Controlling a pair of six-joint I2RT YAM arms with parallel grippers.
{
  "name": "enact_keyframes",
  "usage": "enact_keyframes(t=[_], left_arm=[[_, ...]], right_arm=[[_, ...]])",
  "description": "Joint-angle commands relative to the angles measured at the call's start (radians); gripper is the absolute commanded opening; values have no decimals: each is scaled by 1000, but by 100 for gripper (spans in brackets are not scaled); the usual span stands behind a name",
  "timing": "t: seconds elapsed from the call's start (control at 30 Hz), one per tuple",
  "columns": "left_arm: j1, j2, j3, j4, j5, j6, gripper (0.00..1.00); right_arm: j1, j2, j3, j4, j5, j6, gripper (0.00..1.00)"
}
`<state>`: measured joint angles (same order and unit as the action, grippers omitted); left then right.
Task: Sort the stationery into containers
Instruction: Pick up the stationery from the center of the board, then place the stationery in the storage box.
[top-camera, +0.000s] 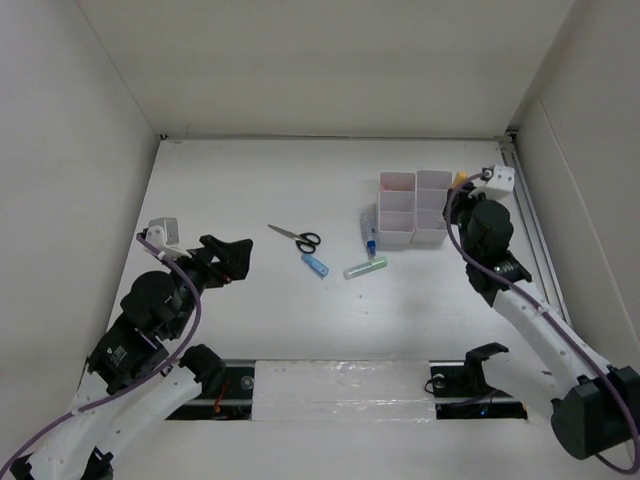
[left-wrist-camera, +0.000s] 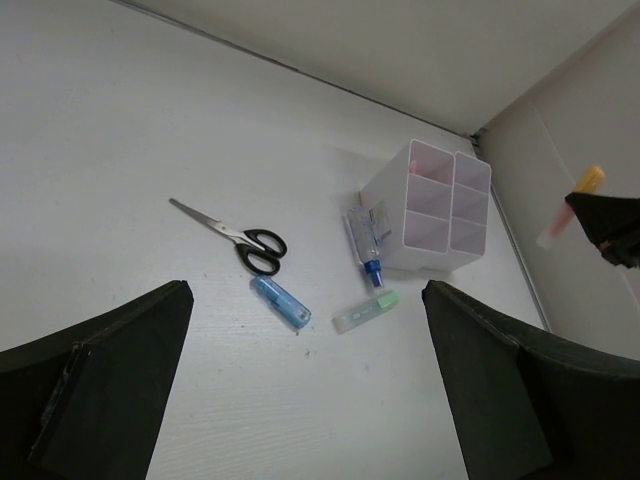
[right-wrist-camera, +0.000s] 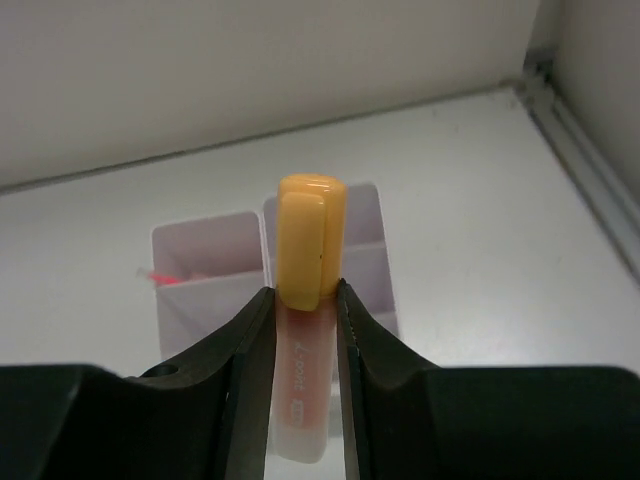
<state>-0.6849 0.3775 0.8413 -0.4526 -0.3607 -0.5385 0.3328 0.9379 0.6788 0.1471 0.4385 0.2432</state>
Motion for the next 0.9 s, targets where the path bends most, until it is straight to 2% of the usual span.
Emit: enact_keyframes(t=[0.0, 0.07, 0.23, 0.47, 0.67, 0.87], left_arm=[[4, 29, -7, 38, 19, 8, 100], [4, 29, -7, 38, 19, 17, 100], [4, 29, -7, 48, 19, 17, 100], [4, 29, -7, 48, 19, 17, 100], [4, 29, -7, 48, 28, 17, 100], [4, 29, -7, 48, 28, 17, 100]], right_arm=[[-84, 109, 79, 321, -312, -363, 0], [-112, 171, 132, 348, -378, -403, 0], [-193, 283, 145, 491, -536, -446, 0], [-305, 403, 176, 570, -802, -424, 0], [-327, 502, 176, 618, -928, -415, 0], [-327, 516, 143, 658, -1014, -406, 0]])
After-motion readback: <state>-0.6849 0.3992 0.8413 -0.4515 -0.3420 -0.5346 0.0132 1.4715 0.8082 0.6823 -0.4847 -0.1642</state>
